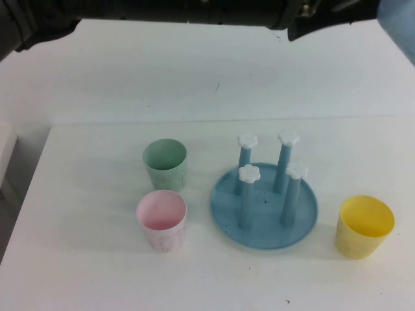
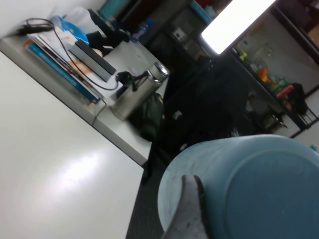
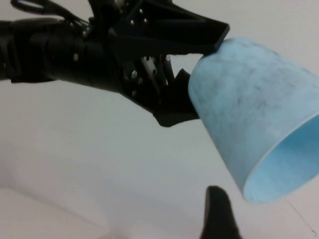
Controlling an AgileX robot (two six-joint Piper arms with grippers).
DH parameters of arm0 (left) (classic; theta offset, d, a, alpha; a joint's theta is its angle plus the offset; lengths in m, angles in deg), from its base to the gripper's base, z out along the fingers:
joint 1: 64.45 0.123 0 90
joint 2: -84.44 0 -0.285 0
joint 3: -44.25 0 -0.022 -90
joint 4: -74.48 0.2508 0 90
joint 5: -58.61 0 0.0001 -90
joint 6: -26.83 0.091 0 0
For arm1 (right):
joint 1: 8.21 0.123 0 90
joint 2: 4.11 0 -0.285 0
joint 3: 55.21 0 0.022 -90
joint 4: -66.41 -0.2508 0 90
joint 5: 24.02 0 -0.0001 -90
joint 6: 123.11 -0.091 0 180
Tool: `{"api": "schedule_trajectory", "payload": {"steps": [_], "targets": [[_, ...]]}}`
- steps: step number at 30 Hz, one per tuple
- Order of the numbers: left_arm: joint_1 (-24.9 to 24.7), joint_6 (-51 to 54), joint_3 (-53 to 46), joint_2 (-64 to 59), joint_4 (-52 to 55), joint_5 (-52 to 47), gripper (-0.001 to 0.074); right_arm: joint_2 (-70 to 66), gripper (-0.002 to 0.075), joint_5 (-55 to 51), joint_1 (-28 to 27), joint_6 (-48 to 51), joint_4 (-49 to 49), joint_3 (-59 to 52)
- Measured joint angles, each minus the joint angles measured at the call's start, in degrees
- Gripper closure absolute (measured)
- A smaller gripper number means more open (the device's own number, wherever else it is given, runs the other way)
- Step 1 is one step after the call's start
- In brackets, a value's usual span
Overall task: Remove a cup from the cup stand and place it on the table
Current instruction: Hand over the cup, then place the cup on the table
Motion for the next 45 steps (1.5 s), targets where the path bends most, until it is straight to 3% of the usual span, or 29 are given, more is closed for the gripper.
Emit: {"api": "schedule_trajectory", "payload": {"steps": [8,11,16,20,24,26,29,33,35,39,45], "targets": [[-7.6,3.2,0.0,0.0,0.4,0.6,0.0221,0.0,0.0329,-0.5,0.0,-4.4,-0.1,1.0],[-10.0,4.3,0.0,0.0,0.8,2.9,0.0221,0.0,0.0408,-0.5,0.0,-5.1,-0.1,1.4],[-11.7,5.8,0.0,-0.1,0.7,6.0,0.0221,0.1,0.0634,-1.4,0.1,-6.1,-0.1,1.5],[-11.9,6.3,0.0,-0.1,0.9,6.0,0.0218,0.1,0.0642,-1.6,0.3,-5.7,-0.1,1.6],[-11.9,8.0,0.0,-0.1,7.6,3.5,0.0127,0.1,0.0699,2.4,0.4,-5.6,-0.1,1.7],[-11.9,8.1,0.0,0.4,13.0,2.4,0.0125,0.0,0.0706,5.3,0.4,-5.7,-0.1,1.7],[-11.9,6.1,0.0,1.7,22.1,1.6,0.0232,-1.5,0.0706,7.7,0.4,-7.7,4.0,2.4],[-11.9,2.2,0.0,3.2,31.1,-1.4,0.0552,-7.7,0.0707,7.3,0.4,-13.5,17.6,6.2],[-11.9,1.5,0.0,3.5,36.3,-4.8,0.0657,-11.8,0.0707,6.2,0.4,-16.9,24.8,9.3],[-11.9,-2.1,0.0,3.9,47.9,-12.3,0.0720,-23.2,0.0707,0.3,0.4,-26.9,39.7,19.5],[-11.9,-11.4,-3.3,4.8,63.0,-16.5,0.0732,-41.7,0.0707,-9.6,0.4,-37.4,54.1,35.8]]}}
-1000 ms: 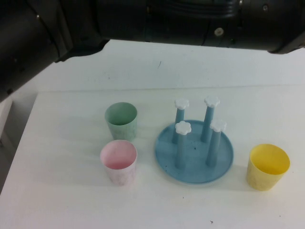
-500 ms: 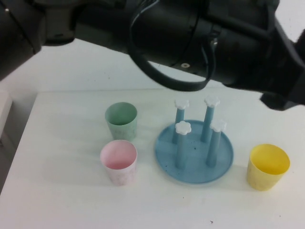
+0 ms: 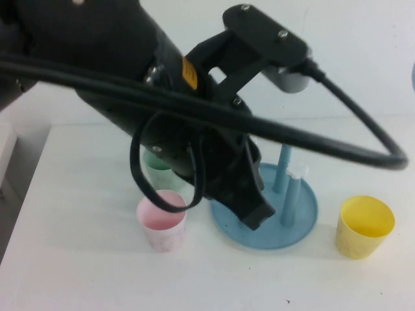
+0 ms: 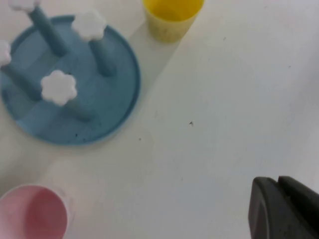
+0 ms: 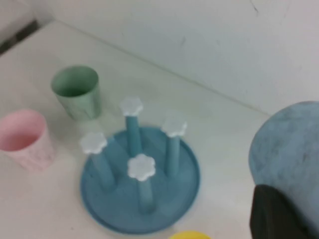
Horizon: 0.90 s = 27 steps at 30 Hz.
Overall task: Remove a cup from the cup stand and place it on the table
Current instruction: Place the cup on the table
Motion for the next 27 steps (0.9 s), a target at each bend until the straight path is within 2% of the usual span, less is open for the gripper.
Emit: {"api": "schedule_trajectory", "payload": {"steps": [7,14,20,27], "targets": [[0.0,-3.4,-15.8,8.0,2.8,11.6,0.0735,-19.1,0.0707,-6.4,0.9,-8.3,13.7,14.2],[0.0,-6.6,-34.1,19.0,2.8,21.9,0.0736,-33.7,0.0707,-7.8,9.2,-15.3,32.1,21.3],[0.0,-10.8,-43.9,25.1,5.5,25.7,0.0736,-43.2,0.0707,-7.7,13.0,-17.2,34.8,22.8],[0.0,-13.8,-46.6,28.6,7.2,27.3,0.0737,-49.2,0.0707,-7.2,13.1,-18.9,35.6,23.0]]}}
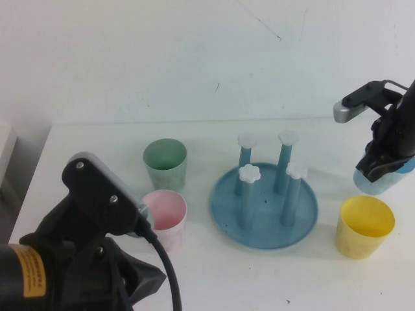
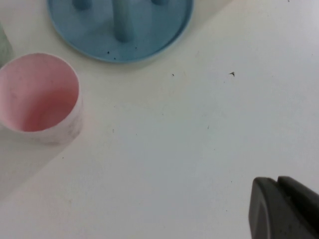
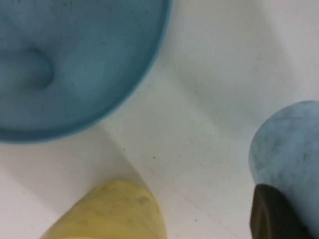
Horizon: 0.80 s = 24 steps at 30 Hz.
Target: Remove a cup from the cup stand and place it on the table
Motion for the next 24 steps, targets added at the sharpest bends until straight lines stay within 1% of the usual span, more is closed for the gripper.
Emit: {"api": "schedule_trajectory", "payload": {"steps": [3,6,8,10,13,16,18,20,22,24], "targets": [[0.0,-0.8,0.0,0.4,0.1,0.6,0.0737,-0.6,0.0707,0.5,0.0,-2.0,0.0,0.1],[0.0,-0.9,-0.2,0.4,0.2,1.6,0.0737,-0.7,0.0680,1.2,0.0,-4.2,0.0,0.5],[0.0,-0.9,-0.3,0.4,0.2,2.6,0.0736,-0.8,0.0628,1.3,0.0,-4.7,-0.1,1.3],[0.0,-1.2,-0.3,0.4,0.2,3.9,0.0737,-0.9,0.0550,1.1,0.0,-5.1,-0.3,2.6],[0.0,-2.1,-0.3,0.6,0.4,5.5,0.0737,-1.0,0.0458,-0.3,0.0,-6.0,-1.0,5.2],[0.0,-3.6,-0.3,1.0,2.5,6.6,0.0737,-1.0,0.0421,-3.5,0.0,-6.3,-2.0,8.5],[0.0,-5.9,-0.4,2.0,5.6,7.2,0.0737,-1.0,0.0417,-6.3,0.0,-6.4,-2.5,11.5],[0.0,-8.7,-0.4,3.4,9.2,8.0,0.0737,-0.7,0.0431,-9.1,0.0,-6.4,-2.9,14.0],[0.0,-11.7,-0.4,5.3,13.2,9.7,0.0737,0.4,0.0483,-12.1,0.0,-5.4,-3.1,16.0],[0.0,-14.1,-0.4,7.9,17.5,11.7,0.0737,2.7,0.0570,-13.5,0.0,-3.8,-3.3,16.8]]}}
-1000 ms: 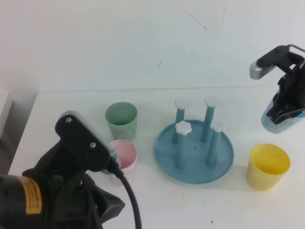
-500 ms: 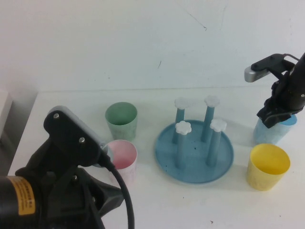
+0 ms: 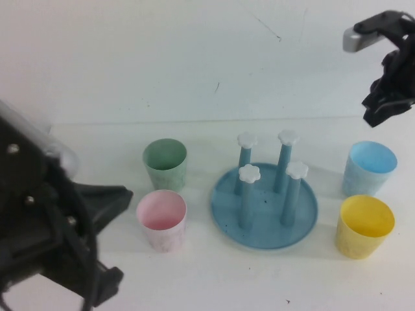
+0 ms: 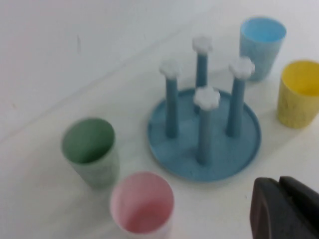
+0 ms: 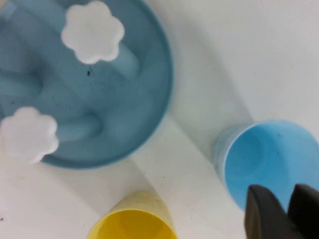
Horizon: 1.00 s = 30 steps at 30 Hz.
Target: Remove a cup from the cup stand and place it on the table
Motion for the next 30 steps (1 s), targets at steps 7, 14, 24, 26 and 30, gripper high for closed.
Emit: {"api": "schedule_trajectory", "payload": {"steps": [7,14,24,26,30], "targets": [[0.0,-2.8,0.0,9.5,7.8,1.3,0.0737,10.6,0.0718,-1.4,0.0,2.6,-0.4,0.4],[0.0,-5.8,-6.0,18.1,9.9,1.3,0.0737,21.6,0.0727,-1.5,0.0,2.9,-1.8,0.4],[0.0,-11.3,-16.1,25.9,10.3,1.0,0.0737,41.8,0.0728,0.0,0.0,9.3,-2.5,-15.2],[0.0,-11.6,-16.5,26.4,10.3,0.7,0.0737,46.1,0.0728,2.0,0.0,9.9,-2.4,-20.7],[0.0,-11.9,-16.6,26.6,10.3,0.7,0.0737,55.6,0.0728,7.2,0.0,10.6,-1.3,-32.9]]}}
